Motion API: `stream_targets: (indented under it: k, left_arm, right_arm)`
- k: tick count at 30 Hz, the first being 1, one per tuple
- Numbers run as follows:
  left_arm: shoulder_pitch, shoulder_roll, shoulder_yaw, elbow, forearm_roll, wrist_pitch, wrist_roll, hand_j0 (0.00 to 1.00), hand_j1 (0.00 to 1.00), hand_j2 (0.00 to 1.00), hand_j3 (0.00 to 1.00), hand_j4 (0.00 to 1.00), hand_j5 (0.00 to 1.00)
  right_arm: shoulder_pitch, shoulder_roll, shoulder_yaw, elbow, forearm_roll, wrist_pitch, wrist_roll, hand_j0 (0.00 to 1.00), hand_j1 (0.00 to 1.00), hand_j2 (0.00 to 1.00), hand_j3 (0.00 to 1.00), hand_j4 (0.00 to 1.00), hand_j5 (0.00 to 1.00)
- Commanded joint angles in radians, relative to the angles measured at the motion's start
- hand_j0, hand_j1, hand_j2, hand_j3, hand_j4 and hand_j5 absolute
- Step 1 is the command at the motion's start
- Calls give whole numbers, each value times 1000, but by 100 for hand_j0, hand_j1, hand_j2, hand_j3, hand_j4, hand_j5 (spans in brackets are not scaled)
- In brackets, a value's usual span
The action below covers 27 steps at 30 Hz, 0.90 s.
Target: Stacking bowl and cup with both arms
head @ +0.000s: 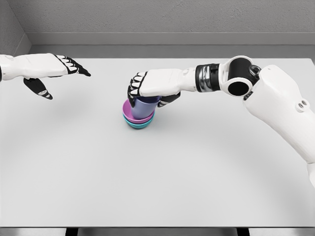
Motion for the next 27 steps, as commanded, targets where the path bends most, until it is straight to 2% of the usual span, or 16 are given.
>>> stream_targets:
  k: [1, 4, 7, 8, 10, 12, 13, 14, 15, 17, 19, 20, 22, 27]
  left_arm:
    - [0, 2, 1, 0, 5, 3, 0, 100, 100, 100, 100, 100, 100]
    - [0, 2, 1, 0, 5, 3, 0, 100, 100, 100, 100, 100, 100]
    - [0, 4, 1, 0, 5, 3, 0, 100, 100, 100, 100, 100, 100]
    - [0, 4, 1, 0, 5, 3, 0, 100, 100, 100, 100, 100, 100]
    - [0, 4, 1, 0, 5, 3, 0, 100, 100, 100, 100, 100, 100]
    - [0, 4, 1, -1, 5, 3, 0, 100, 100, 100, 100, 100, 100]
    - [0, 2, 1, 0, 5, 3, 0, 100, 100, 100, 100, 100, 100]
    - [0, 2, 1, 0, 5, 3, 0, 100, 100, 100, 100, 100, 100]
    - [0, 2, 1, 0, 5, 3, 0, 100, 100, 100, 100, 100, 100]
    - [0, 2, 1, -1, 5, 3, 0, 100, 100, 100, 100, 100, 100]
    - [0, 2, 1, 0, 5, 3, 0, 100, 100, 100, 100, 100, 100]
    - [0, 2, 1, 0, 5, 3, 0, 100, 100, 100, 100, 100, 100]
    - [0, 2, 1, 0, 5, 3, 0, 100, 100, 100, 100, 100, 100]
    - [0, 2, 1, 0, 5, 3, 0, 100, 100, 100, 100, 100, 100]
  right_arm:
    - [0, 2, -1, 2, -9, 4, 1, 38, 38, 38, 38, 38, 38]
    - [-6, 8, -1, 1, -4, 4, 1, 53, 53, 53, 53, 53, 53]
    - [-6, 19, -4, 1, -2, 4, 1, 95, 95, 95, 95, 95, 95]
    - [-6, 17, -5, 1, -2, 4, 1, 99, 99, 99, 99, 99, 99]
    - [-6, 14, -30, 1, -4, 4, 1, 100, 100, 100, 100, 100, 100]
    - [9, -1, -162, 8, -6, 4, 1, 100, 100, 100, 100, 100, 100]
    - [15, -43, -252, 25, -7, 4, 1, 100, 100, 100, 100, 100, 100]
    - [26, -55, -317, 53, -9, 4, 1, 100, 100, 100, 100, 100, 100]
    - [35, -56, -386, 102, -9, 4, 1, 100, 100, 100, 100, 100, 100]
    - [44, -82, -479, 271, -6, 4, 1, 100, 100, 100, 100, 100, 100]
    - [61, -104, -473, 378, 13, 4, 1, 100, 100, 100, 100, 100, 100]
    - [66, -104, -472, 392, 53, 4, 1, 100, 100, 100, 100, 100, 100]
    - [95, -112, -470, 393, 73, 4, 1, 100, 100, 100, 100, 100, 100]
    - [100, -121, -472, 393, 71, 4, 1, 100, 100, 100, 100, 100, 100]
